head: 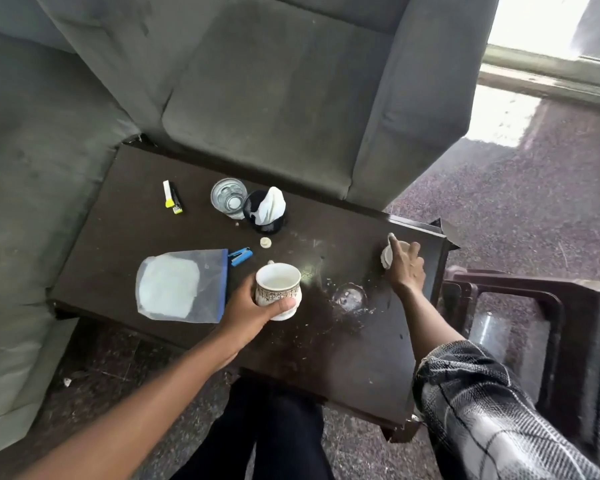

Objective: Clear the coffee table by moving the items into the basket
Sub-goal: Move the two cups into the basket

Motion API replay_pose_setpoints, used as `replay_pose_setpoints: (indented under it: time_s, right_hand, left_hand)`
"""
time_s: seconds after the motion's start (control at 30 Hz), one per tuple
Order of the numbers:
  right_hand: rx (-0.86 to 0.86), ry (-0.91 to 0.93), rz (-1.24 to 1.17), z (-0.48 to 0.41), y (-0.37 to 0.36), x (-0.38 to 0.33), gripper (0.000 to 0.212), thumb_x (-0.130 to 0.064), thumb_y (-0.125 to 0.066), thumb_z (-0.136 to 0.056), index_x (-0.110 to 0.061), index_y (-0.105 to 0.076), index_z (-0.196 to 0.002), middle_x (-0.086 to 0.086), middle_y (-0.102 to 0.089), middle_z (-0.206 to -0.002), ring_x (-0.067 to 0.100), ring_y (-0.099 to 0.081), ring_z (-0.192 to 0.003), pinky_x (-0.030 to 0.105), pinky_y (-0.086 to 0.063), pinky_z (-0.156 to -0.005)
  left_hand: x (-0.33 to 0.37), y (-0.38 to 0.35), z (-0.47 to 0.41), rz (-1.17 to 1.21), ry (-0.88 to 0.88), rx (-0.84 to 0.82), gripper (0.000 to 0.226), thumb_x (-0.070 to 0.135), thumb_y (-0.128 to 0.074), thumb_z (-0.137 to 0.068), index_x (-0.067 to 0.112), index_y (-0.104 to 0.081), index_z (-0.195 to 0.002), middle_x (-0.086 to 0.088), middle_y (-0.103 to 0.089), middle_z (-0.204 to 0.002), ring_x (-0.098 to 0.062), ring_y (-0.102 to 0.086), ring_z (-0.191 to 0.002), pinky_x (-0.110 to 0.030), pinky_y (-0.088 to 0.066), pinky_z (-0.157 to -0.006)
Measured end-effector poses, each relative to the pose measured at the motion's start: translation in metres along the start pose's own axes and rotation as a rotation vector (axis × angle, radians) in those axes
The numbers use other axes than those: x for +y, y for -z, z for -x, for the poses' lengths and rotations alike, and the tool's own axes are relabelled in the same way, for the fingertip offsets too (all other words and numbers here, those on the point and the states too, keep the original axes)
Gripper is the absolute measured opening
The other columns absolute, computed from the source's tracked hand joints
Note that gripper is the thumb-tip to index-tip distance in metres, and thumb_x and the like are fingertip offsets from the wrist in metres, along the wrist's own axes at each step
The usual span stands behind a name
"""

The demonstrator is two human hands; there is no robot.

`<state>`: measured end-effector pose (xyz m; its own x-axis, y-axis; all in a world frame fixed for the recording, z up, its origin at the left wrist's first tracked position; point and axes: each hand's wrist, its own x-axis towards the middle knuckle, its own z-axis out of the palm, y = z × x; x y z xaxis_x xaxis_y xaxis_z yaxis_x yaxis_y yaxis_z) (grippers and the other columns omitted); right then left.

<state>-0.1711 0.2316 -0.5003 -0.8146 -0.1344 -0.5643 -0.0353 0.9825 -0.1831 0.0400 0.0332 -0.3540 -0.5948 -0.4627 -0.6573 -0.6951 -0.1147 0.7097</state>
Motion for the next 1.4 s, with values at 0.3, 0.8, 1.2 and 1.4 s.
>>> replay_pose_setpoints:
  time_s: [0.3, 0.8, 1.2, 1.4]
  right_hand:
    - [0.122, 0.14, -0.316, 0.115, 0.023, -0.022, 0.059, -0.041, -0.067, -0.074, -0.04, -0.048, -0.13, 0.006, -0.042, -0.114, 0.027, -0.042, -0.118, 0.039, -0.045, -0.091]
    - [0.269, 0.177, -0.724, 0.396, 0.07, 0.054, 0.052, -0.031, -0.077, -0.068, -0.033, -0.062, -0.117, -0.001, -0.051, -0.102, 0.014, -0.056, -0.094, 0.024, -0.045, -0.081]
    - [0.338, 0.103, -0.876, 0.449, 0.095, 0.208, 0.051, -0.024, -0.083, -0.063, -0.038, -0.063, -0.107, -0.004, -0.058, -0.099, 0.002, -0.057, -0.085, 0.007, -0.039, -0.069]
    - [0.337, 0.076, -0.876, 0.455, 0.127, 0.34, 0.052, -0.035, -0.083, -0.053, -0.049, -0.059, -0.096, -0.008, -0.06, -0.1, -0.001, -0.056, -0.086, 0.015, -0.041, -0.076]
  left_hand:
    - [0.002, 0.008, 0.036, 0.007, -0.056, -0.01, 0.052, 0.021, -0.079, -0.073, 0.028, -0.053, -0.118, 0.009, -0.064, -0.109, -0.006, -0.059, -0.1, -0.018, -0.043, -0.082]
    - [-0.028, 0.005, 0.2, -0.027, -0.289, -0.14, 0.047, 0.018, -0.079, -0.072, 0.018, -0.058, -0.115, 0.007, -0.067, -0.099, 0.008, -0.059, -0.082, -0.002, -0.044, -0.063]
    - [-0.022, -0.148, 0.262, -0.12, -0.386, -0.409, 0.061, 0.014, -0.082, -0.066, 0.011, -0.057, -0.122, 0.003, -0.07, -0.1, 0.009, -0.065, -0.075, -0.008, -0.049, -0.066]
    - [-0.006, -0.261, 0.291, -0.162, -0.371, -0.512, 0.071, 0.029, -0.086, -0.052, 0.018, -0.06, -0.116, 0.001, -0.072, -0.1, 0.004, -0.067, -0.078, -0.008, -0.049, -0.064]
